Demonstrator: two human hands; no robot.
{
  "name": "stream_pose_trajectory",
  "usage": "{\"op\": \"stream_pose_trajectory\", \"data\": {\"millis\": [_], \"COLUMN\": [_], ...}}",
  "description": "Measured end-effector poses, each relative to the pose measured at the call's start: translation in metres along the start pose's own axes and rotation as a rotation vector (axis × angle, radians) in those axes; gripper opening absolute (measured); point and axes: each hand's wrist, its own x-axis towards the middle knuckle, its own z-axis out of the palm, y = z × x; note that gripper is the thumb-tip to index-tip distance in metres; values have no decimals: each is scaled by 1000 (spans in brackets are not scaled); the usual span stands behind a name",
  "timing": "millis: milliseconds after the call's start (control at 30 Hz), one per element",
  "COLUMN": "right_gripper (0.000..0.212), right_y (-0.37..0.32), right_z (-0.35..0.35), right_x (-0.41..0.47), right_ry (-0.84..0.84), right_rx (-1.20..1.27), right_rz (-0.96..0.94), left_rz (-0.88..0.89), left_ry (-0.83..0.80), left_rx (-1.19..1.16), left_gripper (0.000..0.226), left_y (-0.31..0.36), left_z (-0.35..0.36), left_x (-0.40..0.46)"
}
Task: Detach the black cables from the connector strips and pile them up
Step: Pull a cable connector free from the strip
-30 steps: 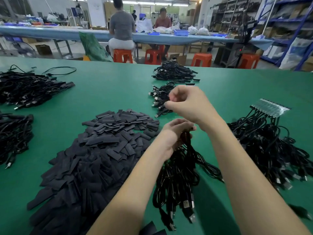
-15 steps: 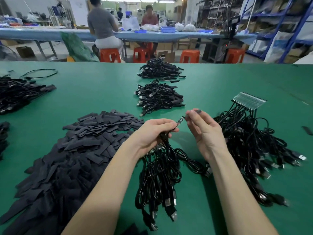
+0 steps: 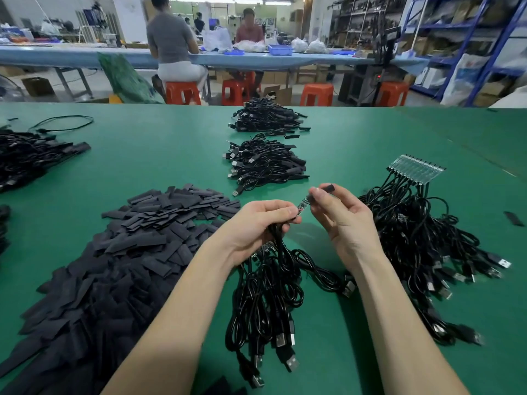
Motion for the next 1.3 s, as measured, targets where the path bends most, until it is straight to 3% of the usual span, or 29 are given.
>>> {"op": "stream_pose_trajectory", "data": {"millis": [267, 433, 567, 733, 1100, 1300], "right_gripper": [21, 23, 18, 29, 19, 24], "right_y": [-6, -3, -1, 1, 4, 4], "right_z": [-7, -9, -11, -10, -7, -4], "right_x": [-4, 0, 2, 4, 1, 0], "right_ry": [-286, -189, -148, -83, -126, -76], "right_rx": [-152, -59, -79, -84, -131, -121], "right_rz": [132, 99, 103, 111, 106, 95], "left_rz": [120, 198, 269, 362, 433, 424], "left_ry": [-136, 21, 54, 106, 96, 118], "left_rx": [201, 312, 391, 415, 472, 440], "left_gripper": [7, 14, 15, 11, 8, 21], "left_y": [8, 7, 7, 6, 4, 2], "left_z": [-9, -3, -2, 1, 0, 3], "left_x": [-9, -4, -5, -5, -3, -4]}}
